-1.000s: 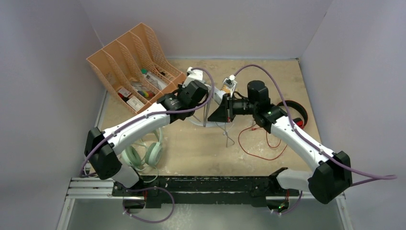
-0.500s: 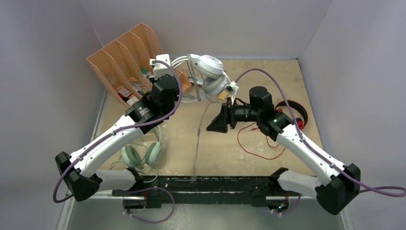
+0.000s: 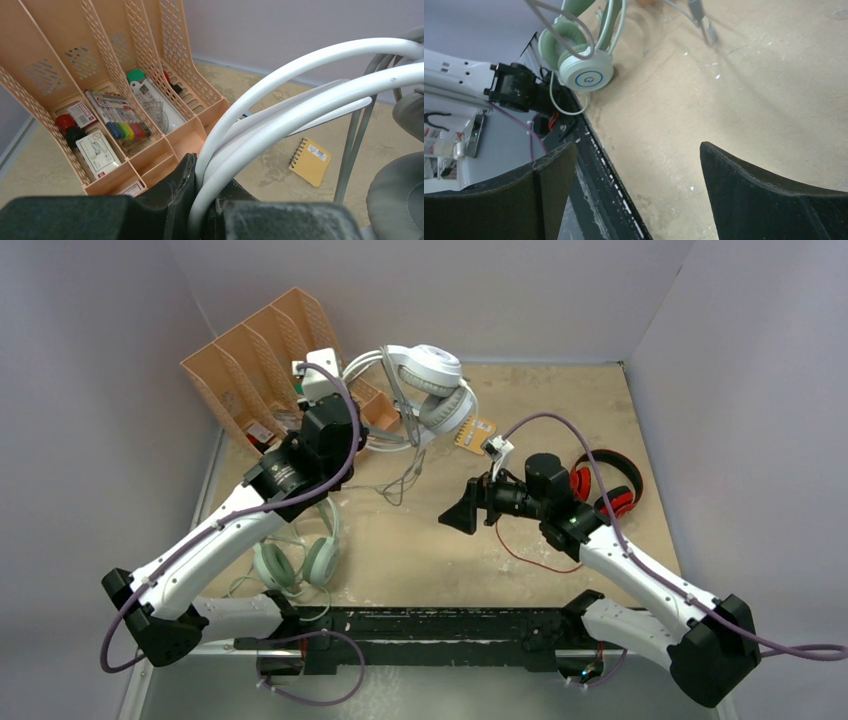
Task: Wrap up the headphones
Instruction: Wrap the headphones cable around the headphones.
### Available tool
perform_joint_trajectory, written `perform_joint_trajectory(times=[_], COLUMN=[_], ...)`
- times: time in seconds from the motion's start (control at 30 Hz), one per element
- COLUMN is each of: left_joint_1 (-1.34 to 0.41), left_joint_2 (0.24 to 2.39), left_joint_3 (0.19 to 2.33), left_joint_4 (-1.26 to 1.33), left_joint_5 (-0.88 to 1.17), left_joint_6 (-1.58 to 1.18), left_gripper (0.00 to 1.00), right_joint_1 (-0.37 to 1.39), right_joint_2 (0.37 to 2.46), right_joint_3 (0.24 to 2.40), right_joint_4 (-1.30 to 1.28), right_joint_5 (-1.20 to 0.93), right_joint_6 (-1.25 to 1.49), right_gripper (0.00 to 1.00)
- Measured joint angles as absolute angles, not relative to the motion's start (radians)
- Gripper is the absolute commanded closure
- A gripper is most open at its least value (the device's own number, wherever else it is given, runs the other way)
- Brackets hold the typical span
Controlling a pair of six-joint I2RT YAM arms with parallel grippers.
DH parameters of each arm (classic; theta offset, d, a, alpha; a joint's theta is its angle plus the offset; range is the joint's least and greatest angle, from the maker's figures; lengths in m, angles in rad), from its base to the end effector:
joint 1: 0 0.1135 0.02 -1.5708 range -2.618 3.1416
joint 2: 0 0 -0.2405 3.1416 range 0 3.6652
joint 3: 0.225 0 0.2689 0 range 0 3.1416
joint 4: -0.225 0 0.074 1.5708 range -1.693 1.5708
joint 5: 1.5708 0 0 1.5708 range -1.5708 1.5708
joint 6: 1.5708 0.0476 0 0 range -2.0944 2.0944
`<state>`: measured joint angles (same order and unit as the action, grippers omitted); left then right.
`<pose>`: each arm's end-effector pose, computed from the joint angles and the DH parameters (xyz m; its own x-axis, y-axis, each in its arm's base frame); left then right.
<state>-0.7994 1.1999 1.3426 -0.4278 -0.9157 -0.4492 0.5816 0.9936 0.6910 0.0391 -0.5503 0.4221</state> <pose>0.2241 -0.1763 0.4053 -0.1359 -0.2397 -0.9613 -0.1696 0.9616 -0.2158 0.2098 0.1677 0.2644 -0.5632 0.0476 -0.8249 -0.7228 0.4553 0.5198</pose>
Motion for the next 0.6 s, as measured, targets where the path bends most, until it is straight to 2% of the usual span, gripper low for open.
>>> perform_joint_trajectory(times=[0.27,0.6], left_joint_1=[-0.799,-0.799], left_joint_2=[1.164,1.151], left_joint_3=[1.433,1.478], left_joint_4=[-0.490,-0.525], left_joint_5=[-0.865,-0.780], left_joint_6=[-0.508,-0.566], left_gripper=[1.00,1.00], right_joint_1=[0.565,0.571], right_joint_2=[0.997,1.162], right_joint_3=[0.625,0.580], right_joint_4=[0.276,0.699], right_joint_5=[-0.440,-0.508], right_joint_6=[0.339,0.254], right_gripper=[0.05,0.14])
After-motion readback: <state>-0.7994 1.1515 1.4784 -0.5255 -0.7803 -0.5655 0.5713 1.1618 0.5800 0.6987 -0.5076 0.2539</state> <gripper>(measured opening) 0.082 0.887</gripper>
